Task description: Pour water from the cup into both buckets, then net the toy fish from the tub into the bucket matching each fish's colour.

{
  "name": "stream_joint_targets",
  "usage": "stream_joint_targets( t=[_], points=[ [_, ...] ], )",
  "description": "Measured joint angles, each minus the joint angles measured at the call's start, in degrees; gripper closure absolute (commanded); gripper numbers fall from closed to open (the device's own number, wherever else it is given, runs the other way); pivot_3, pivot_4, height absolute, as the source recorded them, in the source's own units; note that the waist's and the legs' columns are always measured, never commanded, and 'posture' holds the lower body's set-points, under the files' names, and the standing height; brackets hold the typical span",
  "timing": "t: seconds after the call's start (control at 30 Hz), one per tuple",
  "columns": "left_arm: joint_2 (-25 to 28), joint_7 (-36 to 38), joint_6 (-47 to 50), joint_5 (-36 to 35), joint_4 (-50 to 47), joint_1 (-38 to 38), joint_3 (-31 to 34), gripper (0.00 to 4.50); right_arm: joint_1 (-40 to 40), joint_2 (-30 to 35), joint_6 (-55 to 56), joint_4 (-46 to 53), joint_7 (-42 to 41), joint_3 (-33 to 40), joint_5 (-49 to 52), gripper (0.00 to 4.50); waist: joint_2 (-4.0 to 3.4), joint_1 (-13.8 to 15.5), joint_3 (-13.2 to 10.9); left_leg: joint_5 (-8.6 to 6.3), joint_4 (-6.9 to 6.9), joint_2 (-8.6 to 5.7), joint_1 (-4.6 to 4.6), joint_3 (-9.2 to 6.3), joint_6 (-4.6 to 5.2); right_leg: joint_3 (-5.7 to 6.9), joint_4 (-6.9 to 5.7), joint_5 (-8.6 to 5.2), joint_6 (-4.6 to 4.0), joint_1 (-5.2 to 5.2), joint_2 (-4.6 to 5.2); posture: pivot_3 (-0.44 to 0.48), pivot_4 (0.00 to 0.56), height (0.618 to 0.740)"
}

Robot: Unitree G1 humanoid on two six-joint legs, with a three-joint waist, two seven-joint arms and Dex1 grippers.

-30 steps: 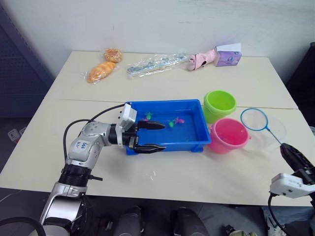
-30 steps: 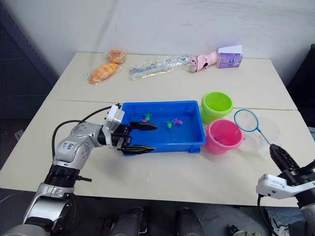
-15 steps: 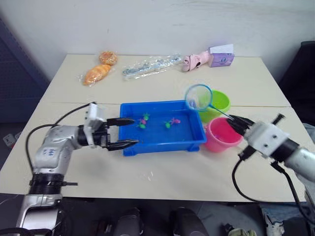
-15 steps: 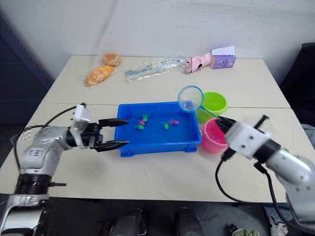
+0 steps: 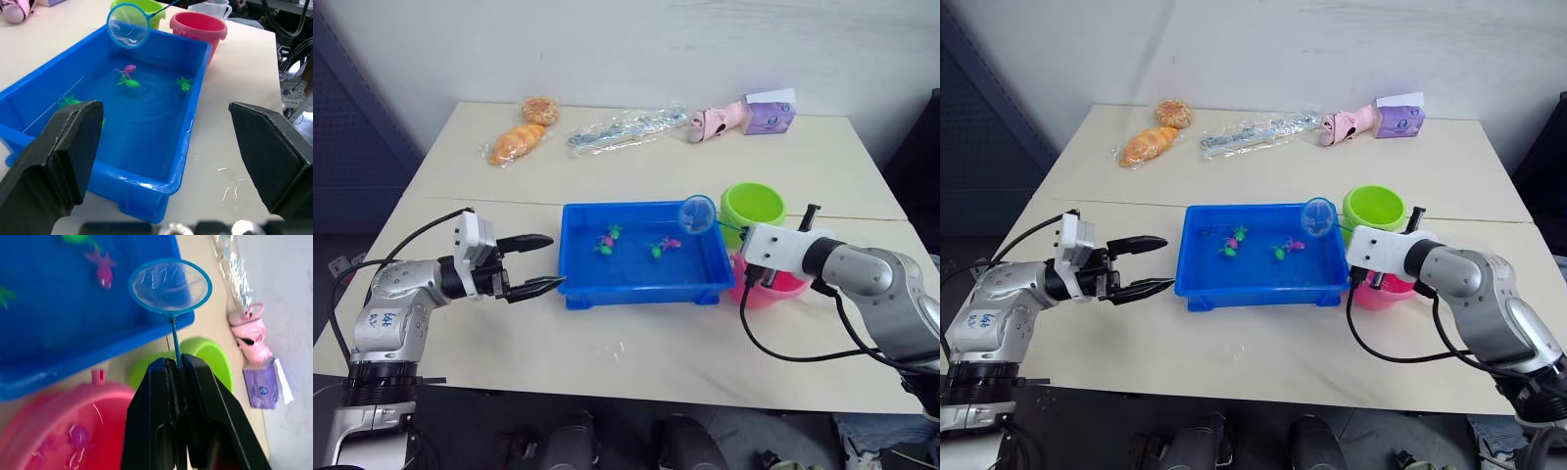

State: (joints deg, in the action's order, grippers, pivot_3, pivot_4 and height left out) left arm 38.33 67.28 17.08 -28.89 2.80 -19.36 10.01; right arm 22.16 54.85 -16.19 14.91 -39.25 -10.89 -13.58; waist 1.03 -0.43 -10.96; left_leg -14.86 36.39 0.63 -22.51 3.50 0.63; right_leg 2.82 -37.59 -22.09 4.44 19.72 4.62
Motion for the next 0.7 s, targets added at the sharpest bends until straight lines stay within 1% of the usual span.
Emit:
stream_joint_targets(
  t=[0.17,0.37,0.6,0.7],
  points=[
    [-0.17,-0.47,0.48,-0.01,-0.42,-0.03,-0.32,0.07,1.74,-2.18,-0.62,-1.05,-1.41,-2.27,-2.46,4.50,0.00,-0.48,0.00,0.01,0.00,0.02,0.03,0.00,-0.03,0.00,-0.04,0.00,0.00,-0.02,-0.02,0.000,0.150,0.740],
    [-0.43,-0.48,0.48,-0.01,-0.42,-0.18,-1.56,0.07,3.23,-6.43,-5.78,-1.09,-4.47,-5.16,-4.29,4.50,0.00,-1.09,0.00,0.01,0.00,0.02,0.02,0.00,-0.03,0.00,-0.04,0.00,0.00,-0.01,-0.02,0.000,0.150,0.740],
    [-0.50,-0.48,0.48,-0.01,-0.43,-0.23,-1.94,0.07,4.13,-8.37,-12.40,0.75,-7.48,-5.06,-4.22,4.50,0.00,-1.11,0.00,0.00,0.00,0.02,0.02,-0.01,-0.04,0.00,-0.03,0.00,0.00,-0.01,-0.01,0.000,0.150,0.740],
    [-0.55,-0.52,0.48,-0.01,-0.43,-0.23,-2.03,0.07,4.13,-11.56,-17.76,2.03,-8.01,-3.82,-1.98,4.50,0.00,-1.12,0.00,0.00,-0.02,0.02,0.02,-0.02,-0.05,0.01,-0.04,0.00,0.00,-0.01,-0.02,0.000,0.150,0.740]
  ],
)
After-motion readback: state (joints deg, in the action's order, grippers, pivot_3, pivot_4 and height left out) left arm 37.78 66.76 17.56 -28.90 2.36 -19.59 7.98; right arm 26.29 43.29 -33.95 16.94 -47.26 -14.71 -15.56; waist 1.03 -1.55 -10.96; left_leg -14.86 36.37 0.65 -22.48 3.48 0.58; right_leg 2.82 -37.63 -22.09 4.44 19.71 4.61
